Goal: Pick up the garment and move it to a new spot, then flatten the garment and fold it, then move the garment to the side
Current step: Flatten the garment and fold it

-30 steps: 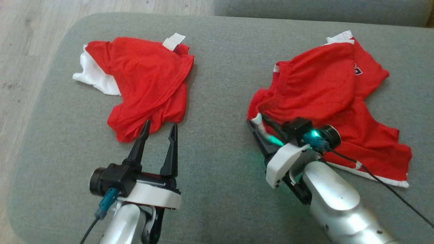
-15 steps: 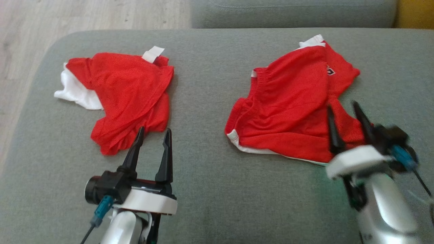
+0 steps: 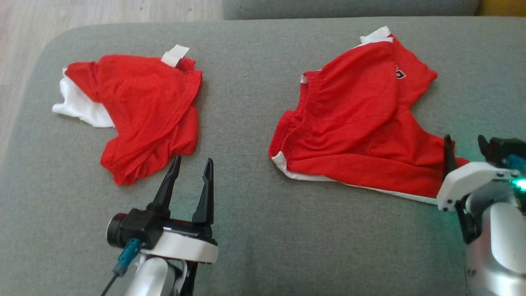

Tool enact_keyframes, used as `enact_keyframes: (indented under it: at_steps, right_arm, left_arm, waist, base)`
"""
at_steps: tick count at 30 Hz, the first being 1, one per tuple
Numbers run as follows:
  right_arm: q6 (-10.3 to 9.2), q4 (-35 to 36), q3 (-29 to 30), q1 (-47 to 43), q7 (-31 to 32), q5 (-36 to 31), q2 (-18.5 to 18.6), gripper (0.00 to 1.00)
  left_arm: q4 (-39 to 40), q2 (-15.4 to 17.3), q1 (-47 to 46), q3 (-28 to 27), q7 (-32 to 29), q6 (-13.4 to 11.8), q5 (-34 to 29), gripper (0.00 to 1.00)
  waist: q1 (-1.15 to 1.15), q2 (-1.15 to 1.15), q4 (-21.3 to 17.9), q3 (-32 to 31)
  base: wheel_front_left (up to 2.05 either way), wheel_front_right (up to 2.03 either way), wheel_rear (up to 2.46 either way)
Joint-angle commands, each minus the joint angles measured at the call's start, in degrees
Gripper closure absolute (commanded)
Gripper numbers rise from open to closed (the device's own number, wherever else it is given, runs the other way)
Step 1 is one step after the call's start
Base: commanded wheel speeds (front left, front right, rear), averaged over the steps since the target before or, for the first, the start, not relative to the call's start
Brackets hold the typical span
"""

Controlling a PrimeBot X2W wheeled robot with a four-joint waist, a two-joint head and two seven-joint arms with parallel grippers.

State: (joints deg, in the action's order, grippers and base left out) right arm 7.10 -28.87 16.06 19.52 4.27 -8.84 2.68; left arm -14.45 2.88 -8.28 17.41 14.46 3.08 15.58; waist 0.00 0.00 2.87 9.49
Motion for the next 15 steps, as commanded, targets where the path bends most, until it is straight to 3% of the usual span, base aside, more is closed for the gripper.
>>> enact_keyframes:
  at_steps: [1,9,10,11,15]
  right_arm:
    - [0.39,1.0,-0.9,2.2,1.3,-1.0,0.2,0.0]
    - [0.39,-4.9,1.4,4.7,9.0,-6.3,1.6,0.0]
    - [0.39,-5.4,1.7,5.0,9.5,-6.4,1.6,0.46]
    - [0.39,-5.7,1.7,5.3,9.7,-6.6,1.8,1.0]
    - [0.39,-5.9,1.6,7.4,8.9,-7.4,3.1,1.0]
  left_arm:
    - [1.6,0.0,-2.6,-1.2,0.5,0.1,-0.3,0.0]
    - [1.3,0.0,-3.1,-1.3,0.5,0.2,-0.1,0.0]
    - [1.4,0.0,-3.2,-1.3,0.5,0.2,-0.1,0.0]
    - [1.4,0.0,-3.3,-1.3,0.5,0.2,-0.1,0.0]
    - [1.5,0.0,-3.8,-1.2,0.5,0.1,0.1,0.0]
  waist:
    - [0.0,0.0,0.7,0.6]
    - [0.0,0.0,2.6,1.9]
    - [0.0,0.0,2.8,2.1]
    - [0.0,0.0,3.0,2.2]
    - [0.0,0.0,3.2,2.9]
  base:
    - [0.0,0.0,0.0]
    - [0.0,0.0,0.0]
    - [0.0,0.0,0.0]
    - [0.0,0.0,0.0]
    - [0.0,0.0,0.0]
